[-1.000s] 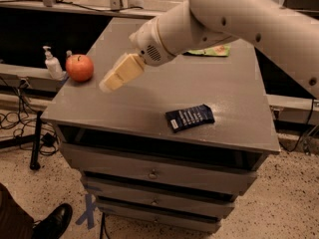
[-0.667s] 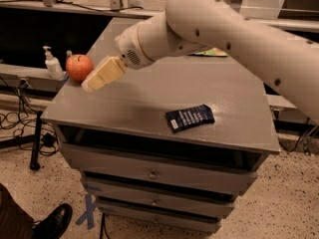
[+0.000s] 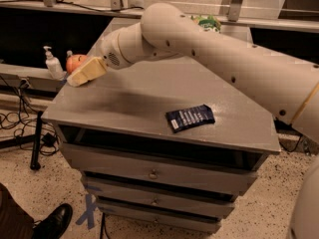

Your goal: Pick apple

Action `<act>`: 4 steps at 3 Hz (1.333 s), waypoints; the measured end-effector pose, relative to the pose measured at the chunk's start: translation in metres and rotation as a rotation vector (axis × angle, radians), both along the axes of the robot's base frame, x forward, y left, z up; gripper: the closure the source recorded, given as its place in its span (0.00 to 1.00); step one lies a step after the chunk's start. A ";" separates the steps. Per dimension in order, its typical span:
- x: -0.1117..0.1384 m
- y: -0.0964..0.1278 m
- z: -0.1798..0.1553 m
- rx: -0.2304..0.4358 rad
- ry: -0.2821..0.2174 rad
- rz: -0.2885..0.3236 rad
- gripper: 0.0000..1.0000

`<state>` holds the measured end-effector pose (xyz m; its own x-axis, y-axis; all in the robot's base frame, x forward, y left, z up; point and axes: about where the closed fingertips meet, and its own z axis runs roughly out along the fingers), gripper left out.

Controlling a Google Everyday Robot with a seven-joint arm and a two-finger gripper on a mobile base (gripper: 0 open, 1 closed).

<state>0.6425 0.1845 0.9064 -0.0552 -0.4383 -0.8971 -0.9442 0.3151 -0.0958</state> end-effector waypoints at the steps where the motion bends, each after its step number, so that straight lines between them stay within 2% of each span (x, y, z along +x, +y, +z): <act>1: 0.021 0.021 -0.014 0.021 0.001 -0.012 0.00; 3: 0.048 0.044 -0.046 0.030 0.032 -0.032 0.00; 4: 0.051 0.050 -0.053 0.035 0.046 -0.033 0.18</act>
Offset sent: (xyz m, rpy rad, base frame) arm 0.0632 0.0477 -0.0514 0.0361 0.0237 -0.0487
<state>0.6935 0.2347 0.8534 -0.1108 -0.4044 -0.9078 -0.9364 0.3485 -0.0410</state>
